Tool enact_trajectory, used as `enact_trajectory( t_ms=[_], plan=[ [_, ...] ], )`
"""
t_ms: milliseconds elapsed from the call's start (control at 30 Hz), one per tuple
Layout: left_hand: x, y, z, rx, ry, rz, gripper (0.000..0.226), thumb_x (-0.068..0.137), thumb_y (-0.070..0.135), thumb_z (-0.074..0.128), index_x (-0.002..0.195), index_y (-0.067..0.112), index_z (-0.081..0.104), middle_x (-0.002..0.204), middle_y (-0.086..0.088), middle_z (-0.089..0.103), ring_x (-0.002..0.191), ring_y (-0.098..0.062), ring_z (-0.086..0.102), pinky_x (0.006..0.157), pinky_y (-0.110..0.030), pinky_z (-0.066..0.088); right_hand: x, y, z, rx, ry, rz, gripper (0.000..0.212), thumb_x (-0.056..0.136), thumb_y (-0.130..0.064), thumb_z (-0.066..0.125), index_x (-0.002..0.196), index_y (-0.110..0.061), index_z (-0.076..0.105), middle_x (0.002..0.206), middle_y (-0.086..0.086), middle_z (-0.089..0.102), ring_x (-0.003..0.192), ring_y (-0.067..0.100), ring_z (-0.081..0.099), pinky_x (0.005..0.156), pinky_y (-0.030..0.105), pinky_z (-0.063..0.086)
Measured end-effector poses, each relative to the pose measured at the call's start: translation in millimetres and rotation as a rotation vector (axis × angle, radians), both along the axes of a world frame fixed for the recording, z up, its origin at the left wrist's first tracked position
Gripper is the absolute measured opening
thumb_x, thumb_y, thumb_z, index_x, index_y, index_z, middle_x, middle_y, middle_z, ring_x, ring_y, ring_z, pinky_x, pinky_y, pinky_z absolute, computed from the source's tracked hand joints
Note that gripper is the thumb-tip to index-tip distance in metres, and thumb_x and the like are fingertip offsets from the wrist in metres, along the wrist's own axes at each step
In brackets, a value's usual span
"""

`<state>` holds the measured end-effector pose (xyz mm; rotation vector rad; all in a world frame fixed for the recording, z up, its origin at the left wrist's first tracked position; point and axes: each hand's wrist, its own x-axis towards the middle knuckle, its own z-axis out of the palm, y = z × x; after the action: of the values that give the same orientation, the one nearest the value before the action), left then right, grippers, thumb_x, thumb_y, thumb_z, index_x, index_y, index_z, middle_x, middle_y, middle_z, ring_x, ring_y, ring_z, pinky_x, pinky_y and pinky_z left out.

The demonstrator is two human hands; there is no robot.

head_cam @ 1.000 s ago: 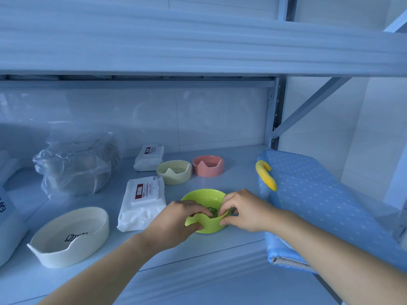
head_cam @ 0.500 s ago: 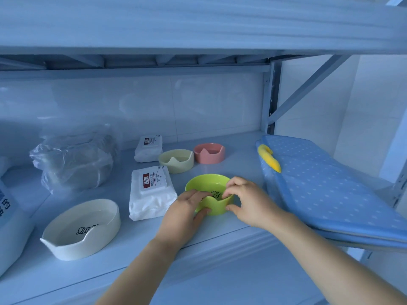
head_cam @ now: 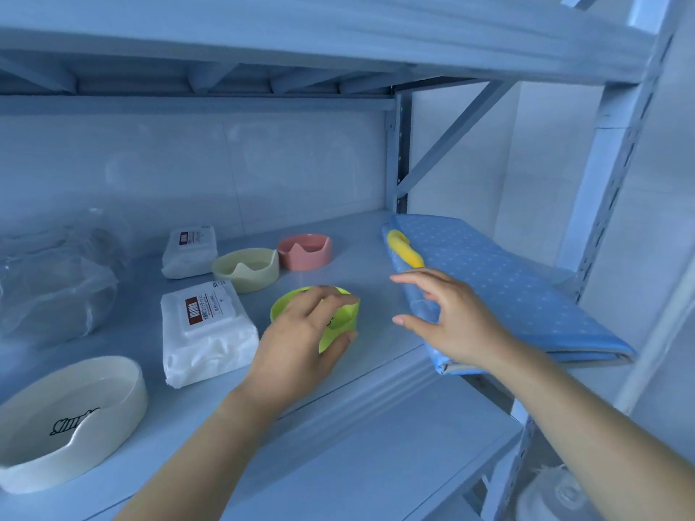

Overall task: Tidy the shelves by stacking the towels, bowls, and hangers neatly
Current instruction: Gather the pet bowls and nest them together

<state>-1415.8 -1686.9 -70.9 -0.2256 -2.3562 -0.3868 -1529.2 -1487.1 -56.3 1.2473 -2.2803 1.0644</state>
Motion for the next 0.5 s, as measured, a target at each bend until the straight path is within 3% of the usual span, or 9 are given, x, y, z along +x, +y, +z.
enact_trajectory(
  t_ms=[100, 233, 367, 500],
  plan=[
    [-20.0, 32.9, 4.4, 0.006, -0.045, -0.135, 0.036, 0.082, 0.027, 0.067, 0.116, 0.021, 0.058, 0.112, 0.003, 0.056, 0.106, -0.013, 0.053, 0.089, -0.022, 0.041, -8.1, 34.0, -1.6, -0.009, -0.017, -0.087, 0.041, 0.08, -0.022, 0.071, 0.118, -0.018, 0.059, 0.113, -0.01, 0.056, 0.107, 0.007, 0.054, 0.093, 0.019, 0.041],
    [-42.4, 81.0, -7.5, 0.087, -0.146, -0.246, 0.025, 0.086, 0.027, 0.063, 0.111, 0.02, 0.063, 0.113, 0.004, 0.056, 0.109, -0.011, 0.054, 0.095, -0.024, 0.041, -20.2, 79.8, -9.6, 0.023, 0.014, -0.18, 0.033, 0.081, -0.019, 0.069, 0.113, -0.016, 0.062, 0.109, -0.008, 0.059, 0.104, 0.005, 0.055, 0.089, 0.004, 0.032],
    [-67.4, 115.7, -10.0, 0.148, -0.176, -0.268, 0.018, 0.089, 0.026, 0.06, 0.105, 0.02, 0.067, 0.111, 0.005, 0.056, 0.106, -0.009, 0.055, 0.096, -0.016, 0.036, -43.9, 115.7, -14.3, 0.095, -0.021, -0.25, 0.031, 0.085, -0.024, 0.065, 0.114, -0.016, 0.061, 0.116, -0.003, 0.06, 0.111, 0.01, 0.055, 0.095, 0.016, 0.036],
    [-98.4, 138.4, 3.8, 0.177, -0.226, -0.215, 0.022, 0.092, 0.03, 0.055, 0.109, 0.021, 0.065, 0.118, 0.002, 0.055, 0.115, -0.012, 0.051, 0.101, -0.014, 0.028, -74.9, 134.1, -12.2, 0.216, -0.081, -0.243, 0.039, 0.087, -0.033, 0.06, 0.123, -0.017, 0.056, 0.13, -0.002, 0.053, 0.124, 0.012, 0.046, 0.101, 0.018, 0.031]
  ],
)
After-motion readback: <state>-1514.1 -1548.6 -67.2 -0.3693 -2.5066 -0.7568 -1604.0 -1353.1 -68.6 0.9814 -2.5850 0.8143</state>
